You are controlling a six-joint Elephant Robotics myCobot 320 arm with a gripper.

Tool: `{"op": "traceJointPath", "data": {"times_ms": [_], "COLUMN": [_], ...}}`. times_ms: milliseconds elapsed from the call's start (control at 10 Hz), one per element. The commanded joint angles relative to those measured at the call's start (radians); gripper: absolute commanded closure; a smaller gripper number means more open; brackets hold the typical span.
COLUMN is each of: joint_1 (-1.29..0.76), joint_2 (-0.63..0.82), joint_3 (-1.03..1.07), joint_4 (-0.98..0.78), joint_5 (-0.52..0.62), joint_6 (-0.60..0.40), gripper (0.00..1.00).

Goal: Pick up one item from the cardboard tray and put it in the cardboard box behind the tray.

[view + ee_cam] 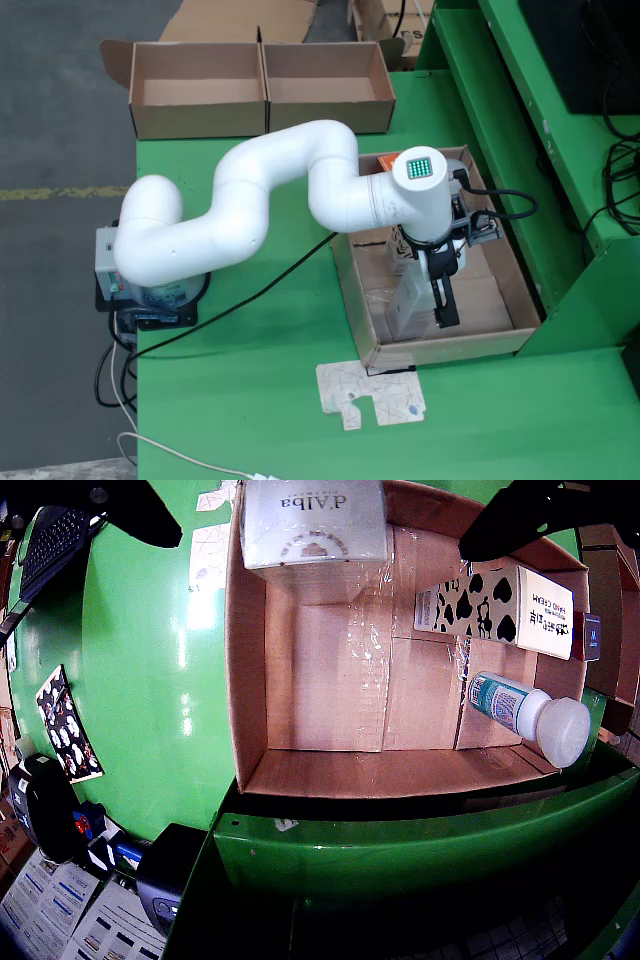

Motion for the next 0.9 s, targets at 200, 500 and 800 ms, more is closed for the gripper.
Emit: {"op": "traceJointPath", "data": {"times_ms": [200,500,800], "joint_1": [-0.007,-0.007,-0.007], "joint_2": [0.041,0.041,0.041], "joint_3": [0.021,0.021,0.021], "joint_4": [0.015,0.015,0.015], "joint_5": [-0.006,-0.006,-0.006], "joint_6": [0.003,0.003,0.003], "gripper": [0.20,0.50,0.80]}}
